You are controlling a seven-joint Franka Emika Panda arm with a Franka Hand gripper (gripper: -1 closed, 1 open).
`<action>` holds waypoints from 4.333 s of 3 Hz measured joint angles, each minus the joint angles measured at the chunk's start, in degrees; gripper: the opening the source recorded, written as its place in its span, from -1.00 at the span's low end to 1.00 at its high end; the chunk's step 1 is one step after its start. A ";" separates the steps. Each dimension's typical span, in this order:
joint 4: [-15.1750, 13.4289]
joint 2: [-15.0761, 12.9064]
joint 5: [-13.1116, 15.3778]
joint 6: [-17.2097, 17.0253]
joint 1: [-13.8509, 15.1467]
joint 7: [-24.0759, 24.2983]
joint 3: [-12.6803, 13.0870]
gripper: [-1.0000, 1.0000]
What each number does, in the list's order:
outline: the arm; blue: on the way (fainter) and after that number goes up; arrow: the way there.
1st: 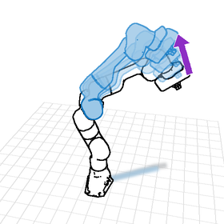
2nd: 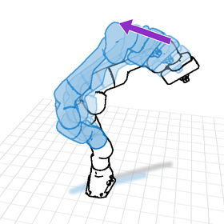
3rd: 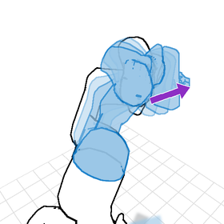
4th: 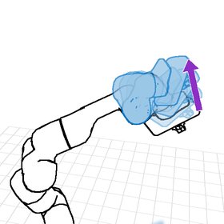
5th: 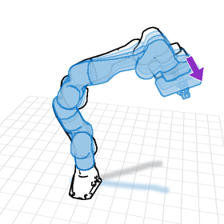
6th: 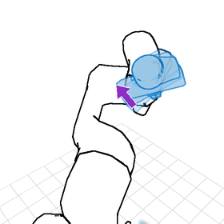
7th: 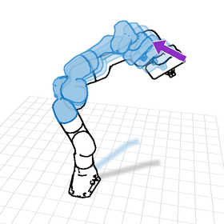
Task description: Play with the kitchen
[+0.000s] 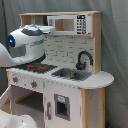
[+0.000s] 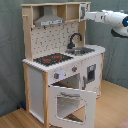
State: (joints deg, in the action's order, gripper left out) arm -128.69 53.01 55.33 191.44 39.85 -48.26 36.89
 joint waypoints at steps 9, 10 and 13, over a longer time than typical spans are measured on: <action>12.33 16.11 -1.88 -17.67 5.66 28.03 7.25 1.00; 12.53 18.37 -1.69 -19.01 8.04 35.23 7.30 1.00; 12.14 22.71 -1.60 -22.72 13.76 51.65 9.96 1.00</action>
State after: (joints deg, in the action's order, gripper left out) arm -116.55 75.72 53.73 168.73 53.62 3.39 46.85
